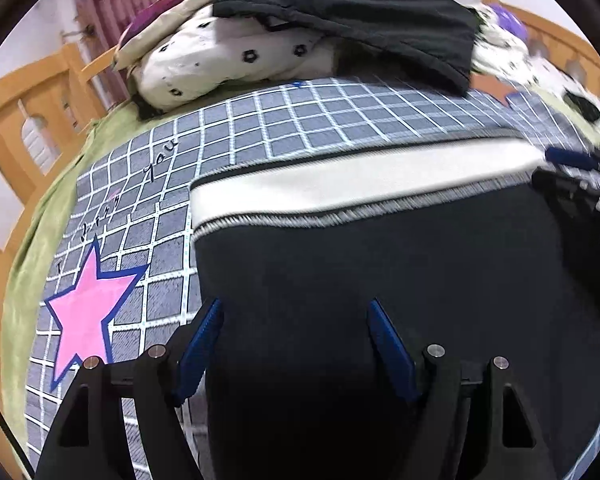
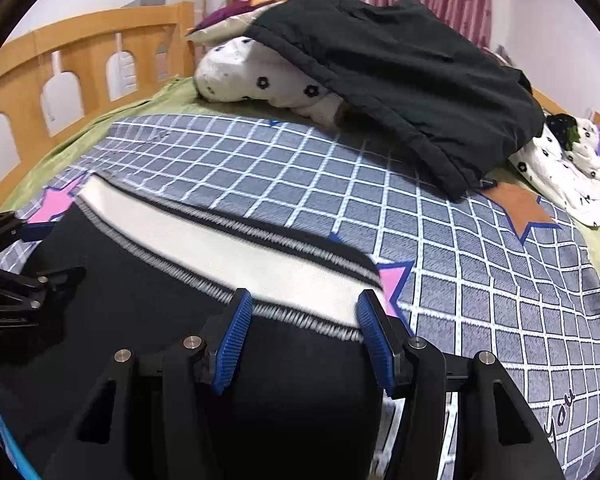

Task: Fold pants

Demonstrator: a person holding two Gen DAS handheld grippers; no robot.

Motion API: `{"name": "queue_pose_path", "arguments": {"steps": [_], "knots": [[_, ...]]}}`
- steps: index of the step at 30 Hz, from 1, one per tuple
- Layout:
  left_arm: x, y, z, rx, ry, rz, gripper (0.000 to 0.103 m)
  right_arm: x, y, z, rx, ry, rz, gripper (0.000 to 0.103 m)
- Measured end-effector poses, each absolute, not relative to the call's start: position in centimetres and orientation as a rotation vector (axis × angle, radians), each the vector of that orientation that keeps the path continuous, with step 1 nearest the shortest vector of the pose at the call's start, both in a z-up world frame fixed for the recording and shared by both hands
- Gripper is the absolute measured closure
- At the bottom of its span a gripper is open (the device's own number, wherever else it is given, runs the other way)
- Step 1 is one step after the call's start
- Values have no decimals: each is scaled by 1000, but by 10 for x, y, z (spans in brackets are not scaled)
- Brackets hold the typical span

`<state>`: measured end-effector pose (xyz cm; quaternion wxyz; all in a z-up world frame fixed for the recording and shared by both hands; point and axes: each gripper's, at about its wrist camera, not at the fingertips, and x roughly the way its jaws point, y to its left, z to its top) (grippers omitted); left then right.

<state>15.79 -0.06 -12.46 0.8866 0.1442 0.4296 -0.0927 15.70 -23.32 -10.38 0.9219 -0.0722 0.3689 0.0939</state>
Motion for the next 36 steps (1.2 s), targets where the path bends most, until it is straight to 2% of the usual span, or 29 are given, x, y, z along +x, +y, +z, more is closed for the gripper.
{"name": "queue_pose_path", "arguments": {"steps": [15, 24, 28, 29, 31, 33, 36], "knots": [[35, 23, -118, 205, 893, -172, 28, 23, -228, -112, -97, 890, 175, 49], [-27, 36, -72, 133, 824, -126, 28, -48, -234, -67, -17, 760, 47, 49], [-46, 41, -56, 100, 814, -111, 27, -68, -241, -50, 35, 763, 36, 48], [-49, 43, -54, 89, 812, -109, 25, -73, -241, -48, 40, 760, 29, 46], [-57, 45, -50, 79, 800, -89, 25, -81, -241, -45, 37, 740, 7, 28], [-64, 45, -49, 95, 787, -62, 23, -90, -241, -43, 28, 717, -8, 17], [-74, 46, -48, 107, 772, -48, 22, -99, -240, -40, 19, 717, 0, 11]]}}
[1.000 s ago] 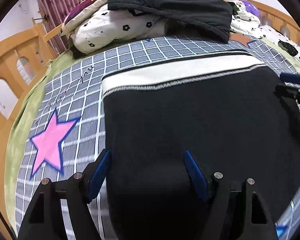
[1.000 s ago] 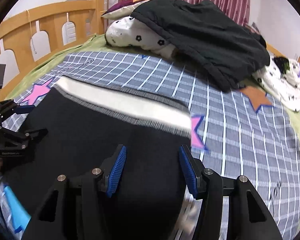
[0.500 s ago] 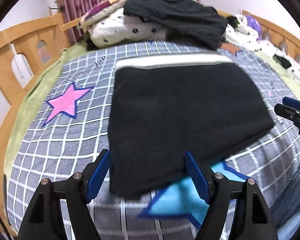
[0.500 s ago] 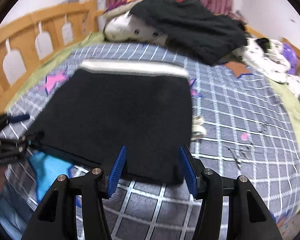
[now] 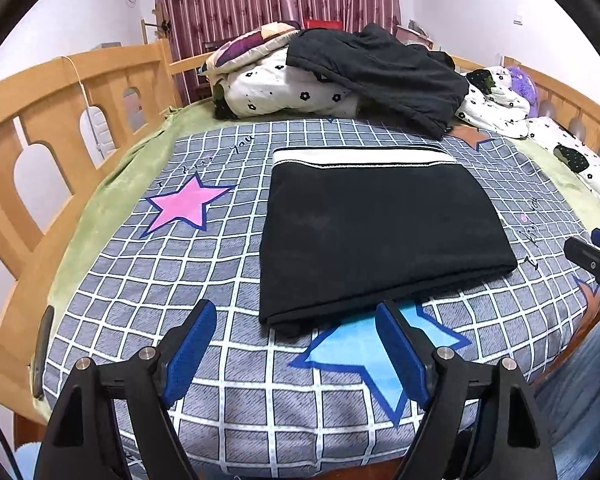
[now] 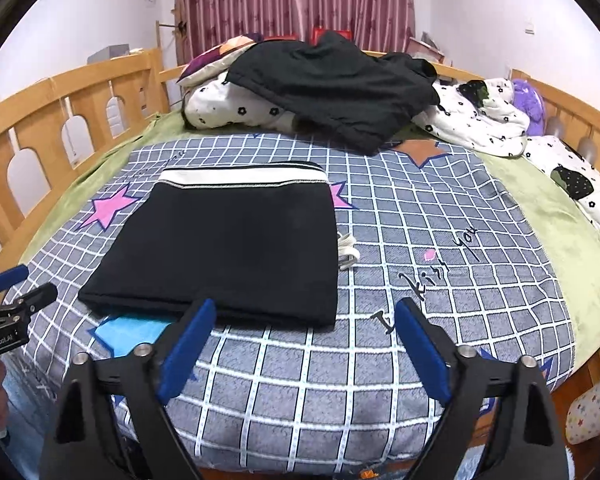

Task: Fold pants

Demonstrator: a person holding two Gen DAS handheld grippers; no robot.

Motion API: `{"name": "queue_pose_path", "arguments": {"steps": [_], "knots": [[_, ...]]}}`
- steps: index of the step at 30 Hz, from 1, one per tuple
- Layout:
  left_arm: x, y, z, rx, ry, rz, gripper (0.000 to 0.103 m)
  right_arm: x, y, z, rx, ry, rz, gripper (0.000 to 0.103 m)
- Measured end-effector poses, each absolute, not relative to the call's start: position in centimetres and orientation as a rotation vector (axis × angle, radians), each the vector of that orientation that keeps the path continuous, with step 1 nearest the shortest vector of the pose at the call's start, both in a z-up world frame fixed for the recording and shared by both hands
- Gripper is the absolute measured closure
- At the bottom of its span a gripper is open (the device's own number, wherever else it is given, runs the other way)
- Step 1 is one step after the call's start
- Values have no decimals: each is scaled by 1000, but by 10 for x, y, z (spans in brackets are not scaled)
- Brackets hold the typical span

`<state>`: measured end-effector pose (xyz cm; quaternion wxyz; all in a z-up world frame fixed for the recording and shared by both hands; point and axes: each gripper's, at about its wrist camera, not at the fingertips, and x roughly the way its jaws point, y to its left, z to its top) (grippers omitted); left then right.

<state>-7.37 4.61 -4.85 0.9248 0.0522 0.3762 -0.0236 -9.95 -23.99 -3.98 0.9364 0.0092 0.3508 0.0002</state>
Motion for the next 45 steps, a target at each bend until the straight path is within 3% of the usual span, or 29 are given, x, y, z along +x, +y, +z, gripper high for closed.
{"name": "queue_pose_path", "arguments": {"steps": [45], "knots": [[-90, 46, -43, 82, 755, -32, 22, -120, -240, -45, 31, 742, -28, 8]]}}
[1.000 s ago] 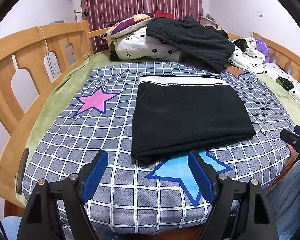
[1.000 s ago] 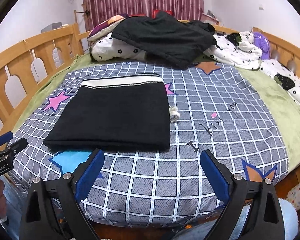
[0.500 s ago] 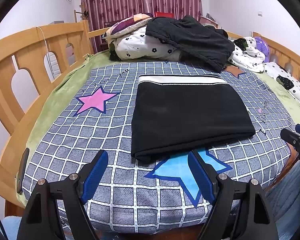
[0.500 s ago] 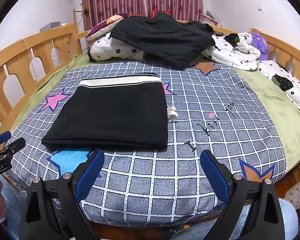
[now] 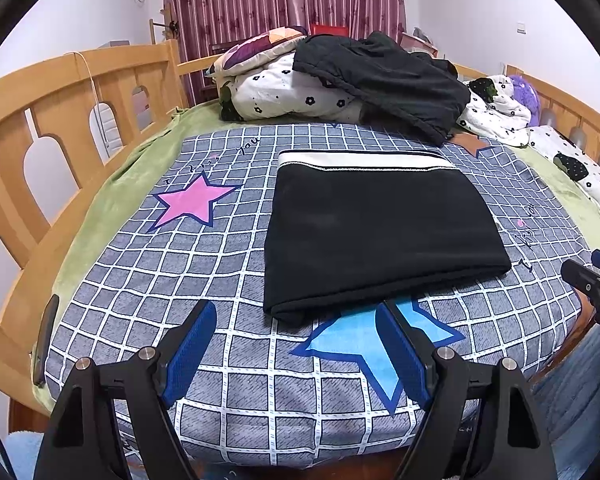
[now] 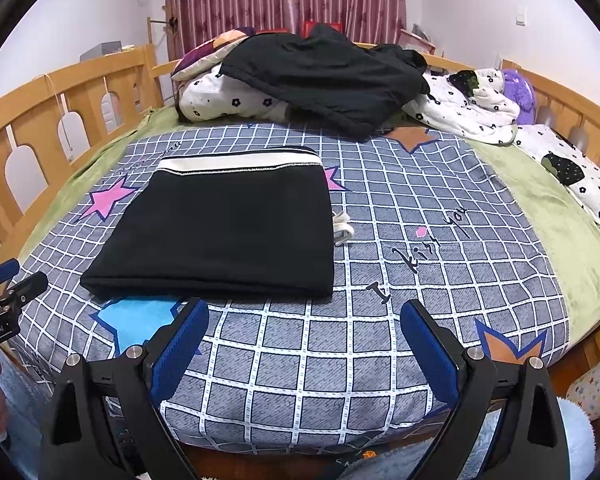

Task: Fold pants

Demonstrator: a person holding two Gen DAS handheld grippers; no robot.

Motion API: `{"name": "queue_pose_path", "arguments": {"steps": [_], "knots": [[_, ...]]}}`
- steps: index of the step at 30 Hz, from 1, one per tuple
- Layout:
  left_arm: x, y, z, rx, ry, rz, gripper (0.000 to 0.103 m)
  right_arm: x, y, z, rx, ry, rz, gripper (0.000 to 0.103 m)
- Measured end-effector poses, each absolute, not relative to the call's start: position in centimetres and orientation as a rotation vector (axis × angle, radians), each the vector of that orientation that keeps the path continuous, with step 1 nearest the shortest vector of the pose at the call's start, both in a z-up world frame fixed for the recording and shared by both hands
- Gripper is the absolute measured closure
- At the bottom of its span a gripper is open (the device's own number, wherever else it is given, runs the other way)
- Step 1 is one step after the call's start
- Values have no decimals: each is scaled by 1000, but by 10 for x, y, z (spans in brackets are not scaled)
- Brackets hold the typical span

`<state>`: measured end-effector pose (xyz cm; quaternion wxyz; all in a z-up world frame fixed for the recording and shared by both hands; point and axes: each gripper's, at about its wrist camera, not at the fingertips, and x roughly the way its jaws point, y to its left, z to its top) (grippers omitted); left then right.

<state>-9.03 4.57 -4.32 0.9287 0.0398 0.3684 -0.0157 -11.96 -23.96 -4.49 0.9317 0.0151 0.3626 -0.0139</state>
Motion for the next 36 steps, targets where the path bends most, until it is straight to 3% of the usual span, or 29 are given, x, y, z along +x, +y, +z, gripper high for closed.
{"name": "queue_pose_path", "arguments": {"steps": [36], "knots": [[-91, 47, -42, 68, 746, -8, 22, -123, -237, -44, -1, 728, -49, 8]]}}
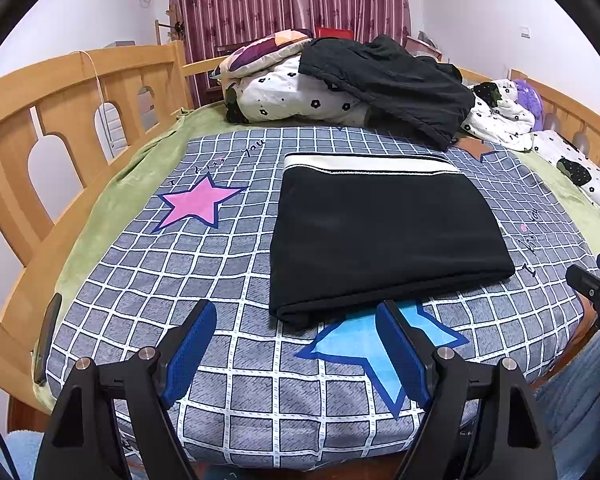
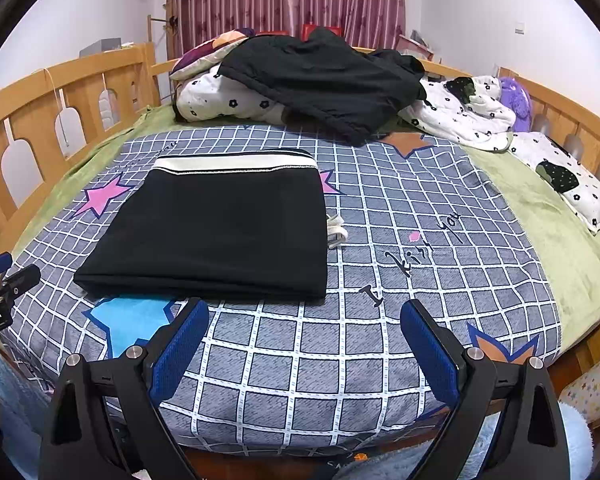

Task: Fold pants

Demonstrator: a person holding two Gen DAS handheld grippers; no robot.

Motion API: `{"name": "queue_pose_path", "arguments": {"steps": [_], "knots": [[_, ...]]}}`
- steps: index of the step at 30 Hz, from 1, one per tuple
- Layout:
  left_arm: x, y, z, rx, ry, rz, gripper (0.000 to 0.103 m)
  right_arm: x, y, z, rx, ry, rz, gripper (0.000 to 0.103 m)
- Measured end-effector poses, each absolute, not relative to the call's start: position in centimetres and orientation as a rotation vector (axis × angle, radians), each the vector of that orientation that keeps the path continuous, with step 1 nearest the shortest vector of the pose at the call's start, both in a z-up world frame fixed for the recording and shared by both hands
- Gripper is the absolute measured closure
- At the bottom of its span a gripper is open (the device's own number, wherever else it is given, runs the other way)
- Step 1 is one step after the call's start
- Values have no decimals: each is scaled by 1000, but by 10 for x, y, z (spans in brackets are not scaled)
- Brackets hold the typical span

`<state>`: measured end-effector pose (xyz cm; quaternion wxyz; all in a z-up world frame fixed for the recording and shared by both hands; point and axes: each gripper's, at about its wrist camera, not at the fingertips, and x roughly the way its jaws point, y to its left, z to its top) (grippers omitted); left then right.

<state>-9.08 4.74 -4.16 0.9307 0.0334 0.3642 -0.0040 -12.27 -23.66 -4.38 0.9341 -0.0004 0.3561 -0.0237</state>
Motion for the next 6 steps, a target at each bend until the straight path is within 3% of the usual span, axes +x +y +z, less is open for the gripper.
{"name": "queue_pose_path", "arguments": {"steps": [6], "knots": [[-91, 47, -42, 65, 742, 0, 22, -125, -241, -44, -12, 721, -55, 8]]}}
